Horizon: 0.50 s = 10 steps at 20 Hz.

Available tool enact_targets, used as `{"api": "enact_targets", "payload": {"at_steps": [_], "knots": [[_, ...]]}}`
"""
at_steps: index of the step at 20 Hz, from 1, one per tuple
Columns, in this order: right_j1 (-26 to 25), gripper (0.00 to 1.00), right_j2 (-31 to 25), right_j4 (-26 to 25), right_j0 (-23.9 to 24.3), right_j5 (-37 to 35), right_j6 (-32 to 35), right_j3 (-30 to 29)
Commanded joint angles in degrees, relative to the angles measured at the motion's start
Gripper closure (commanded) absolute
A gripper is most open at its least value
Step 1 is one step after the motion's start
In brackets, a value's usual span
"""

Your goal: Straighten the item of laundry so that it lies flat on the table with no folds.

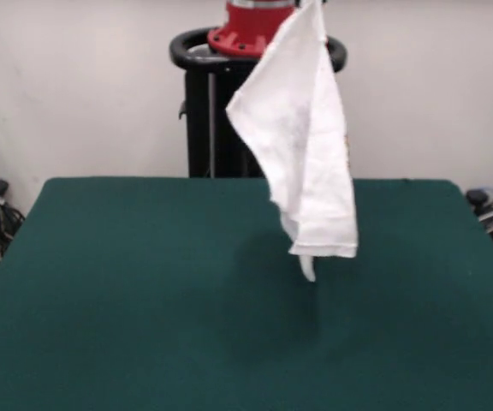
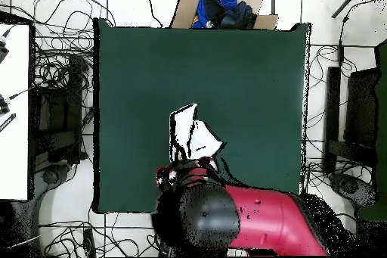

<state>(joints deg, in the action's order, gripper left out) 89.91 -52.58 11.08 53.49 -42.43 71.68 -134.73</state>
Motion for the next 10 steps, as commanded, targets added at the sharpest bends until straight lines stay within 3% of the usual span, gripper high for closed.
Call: {"api": "enact_targets", "payload": {"at_steps": [1, 7, 10], "knots": [[-0.7, 1.0, 4.2, 2.2, -6.5, -0.6, 7.3, 0.9], [-0.8, 1.0, 7.1, 2.2, -10.7, 0.6, 11.9, -2.5], [-0.8, 1.0, 9.2, 4.7, -13.0, -0.2, 11.7, -4.6]]}}
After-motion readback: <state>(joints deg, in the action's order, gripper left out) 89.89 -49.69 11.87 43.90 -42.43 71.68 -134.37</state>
